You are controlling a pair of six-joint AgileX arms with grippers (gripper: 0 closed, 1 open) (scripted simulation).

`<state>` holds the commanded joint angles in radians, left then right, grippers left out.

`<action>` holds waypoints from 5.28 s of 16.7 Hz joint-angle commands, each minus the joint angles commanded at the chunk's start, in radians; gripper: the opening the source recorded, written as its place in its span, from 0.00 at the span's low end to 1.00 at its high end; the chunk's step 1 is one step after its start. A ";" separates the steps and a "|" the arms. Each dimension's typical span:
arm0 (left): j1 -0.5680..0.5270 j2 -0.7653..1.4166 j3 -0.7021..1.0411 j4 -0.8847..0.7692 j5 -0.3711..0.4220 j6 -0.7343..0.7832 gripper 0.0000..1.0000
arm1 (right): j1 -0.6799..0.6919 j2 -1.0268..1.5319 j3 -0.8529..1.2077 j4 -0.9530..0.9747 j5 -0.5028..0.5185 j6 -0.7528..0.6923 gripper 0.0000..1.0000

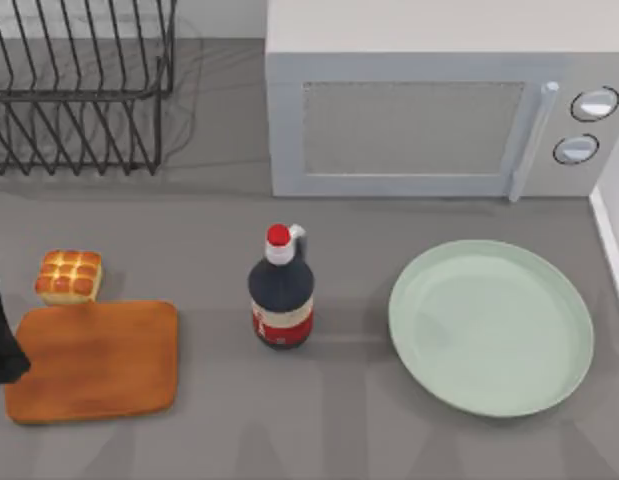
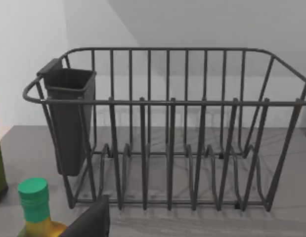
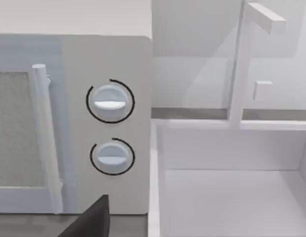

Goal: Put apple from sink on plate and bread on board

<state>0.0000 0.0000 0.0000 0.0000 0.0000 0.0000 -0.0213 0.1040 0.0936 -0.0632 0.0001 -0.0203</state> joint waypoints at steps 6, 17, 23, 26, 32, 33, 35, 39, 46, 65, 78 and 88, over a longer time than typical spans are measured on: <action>0.000 0.000 0.000 0.000 0.000 0.000 1.00 | -0.081 0.450 0.353 -0.239 0.000 -0.077 1.00; 0.000 0.000 0.000 0.000 0.000 0.000 1.00 | -0.264 1.577 1.161 -0.783 0.001 -0.251 1.00; 0.000 0.000 0.000 0.000 0.000 0.000 1.00 | -0.322 1.930 1.412 -0.953 0.002 -0.305 1.00; 0.000 0.000 0.000 0.000 0.000 0.000 1.00 | -0.328 1.964 1.438 -0.971 0.002 -0.311 1.00; 0.000 0.000 0.000 0.000 0.000 0.000 1.00 | -0.322 1.973 1.426 -0.953 0.002 -0.310 1.00; 0.000 0.000 0.000 0.000 0.000 0.000 1.00 | -0.322 1.990 1.415 -0.929 0.002 -0.309 1.00; 0.000 0.000 0.000 0.000 0.000 0.000 1.00 | -0.323 2.040 1.386 -0.854 0.003 -0.309 1.00; 0.000 0.000 0.000 0.000 0.000 0.000 1.00 | -0.325 2.165 1.309 -0.617 0.004 -0.307 1.00; 0.000 0.000 0.000 0.000 0.000 0.000 1.00 | -0.326 2.260 1.251 -0.488 0.005 -0.306 1.00; 0.000 0.000 0.000 0.000 0.000 0.000 1.00 | -0.326 2.260 1.251 -0.488 0.005 -0.306 0.00; 0.000 0.000 0.000 0.000 0.000 0.000 1.00 | -0.325 2.027 1.380 -0.813 -0.013 -0.300 0.00; 0.000 0.000 0.000 0.000 0.000 0.000 1.00 | -0.262 1.934 1.439 -0.897 -0.005 -0.229 0.00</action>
<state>0.0000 0.0000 0.0000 0.0000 0.0000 0.0000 -0.2838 2.0377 1.5326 -0.9599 -0.0045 -0.2497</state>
